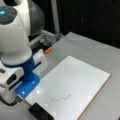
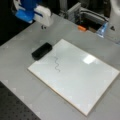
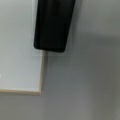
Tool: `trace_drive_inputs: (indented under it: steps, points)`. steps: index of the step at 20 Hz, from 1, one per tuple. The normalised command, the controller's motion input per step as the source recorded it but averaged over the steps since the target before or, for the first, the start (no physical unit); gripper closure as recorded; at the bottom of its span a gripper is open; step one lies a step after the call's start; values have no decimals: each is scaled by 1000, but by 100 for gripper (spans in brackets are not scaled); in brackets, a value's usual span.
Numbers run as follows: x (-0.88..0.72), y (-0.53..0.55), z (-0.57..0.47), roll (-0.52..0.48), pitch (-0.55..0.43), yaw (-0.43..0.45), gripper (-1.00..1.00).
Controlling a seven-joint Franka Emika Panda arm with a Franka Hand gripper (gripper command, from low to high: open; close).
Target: Erasing curve lines
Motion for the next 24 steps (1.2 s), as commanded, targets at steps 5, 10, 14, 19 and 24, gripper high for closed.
trace_drive_inputs:
  steps: [5,10,14,19,24]
  points:
    - [218,-323,-56,150,82,91,-100]
    - [230,-251,-62,165,39,39,-100]
    - [226,-142,-46,191,14,-7,-100]
    - [194,-79,-28,198,3,-37,-100]
    - [180,-79,-19,205,-42,-70,-100]
